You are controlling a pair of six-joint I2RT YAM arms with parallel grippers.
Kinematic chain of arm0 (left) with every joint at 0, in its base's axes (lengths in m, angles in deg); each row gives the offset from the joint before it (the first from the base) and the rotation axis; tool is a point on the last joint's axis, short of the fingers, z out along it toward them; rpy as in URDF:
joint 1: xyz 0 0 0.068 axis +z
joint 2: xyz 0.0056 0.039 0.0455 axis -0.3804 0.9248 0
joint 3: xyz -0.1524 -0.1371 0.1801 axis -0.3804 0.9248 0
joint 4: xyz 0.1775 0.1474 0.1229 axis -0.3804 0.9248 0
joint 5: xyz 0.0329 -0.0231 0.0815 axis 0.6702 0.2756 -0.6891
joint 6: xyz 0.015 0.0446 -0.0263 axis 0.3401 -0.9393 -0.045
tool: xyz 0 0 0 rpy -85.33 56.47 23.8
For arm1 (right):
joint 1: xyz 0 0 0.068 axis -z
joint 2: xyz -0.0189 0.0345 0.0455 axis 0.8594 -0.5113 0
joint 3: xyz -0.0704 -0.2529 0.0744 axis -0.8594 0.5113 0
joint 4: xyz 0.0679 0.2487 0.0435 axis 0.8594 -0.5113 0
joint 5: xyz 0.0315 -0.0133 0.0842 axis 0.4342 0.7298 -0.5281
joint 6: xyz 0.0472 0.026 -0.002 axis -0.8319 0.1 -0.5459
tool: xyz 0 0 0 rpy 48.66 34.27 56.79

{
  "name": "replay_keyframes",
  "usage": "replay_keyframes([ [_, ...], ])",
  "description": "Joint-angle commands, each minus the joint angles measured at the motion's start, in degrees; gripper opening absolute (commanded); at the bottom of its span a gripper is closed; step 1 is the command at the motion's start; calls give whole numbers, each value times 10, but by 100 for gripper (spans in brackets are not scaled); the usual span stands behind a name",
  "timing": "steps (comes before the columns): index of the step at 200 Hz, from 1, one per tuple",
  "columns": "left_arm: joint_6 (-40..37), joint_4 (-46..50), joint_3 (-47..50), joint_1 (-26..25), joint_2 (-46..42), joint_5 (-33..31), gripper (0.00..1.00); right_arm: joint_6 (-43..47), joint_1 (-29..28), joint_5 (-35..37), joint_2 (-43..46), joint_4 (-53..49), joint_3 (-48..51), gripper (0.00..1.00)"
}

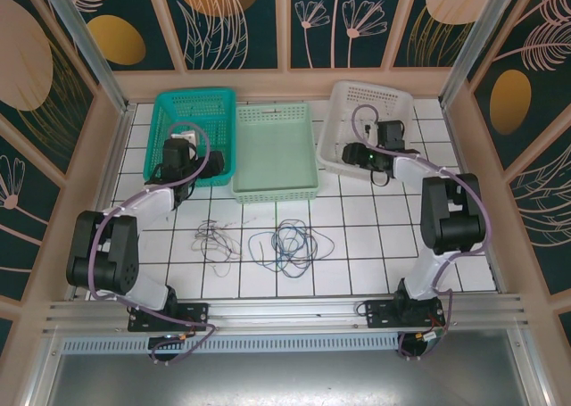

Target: Untangle the cables

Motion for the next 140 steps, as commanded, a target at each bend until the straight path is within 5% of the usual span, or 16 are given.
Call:
replay_keyframes([
  [1,15,15,19,0,-26,19,85,16,6,4,48,-18,33,63],
  [77,52,27,74,-2,-113,24,82,43,16,2,147,-9,67,64],
  [140,26,48,66,-50,-212,36,83,80,-86,-32,267,-42,107,66],
])
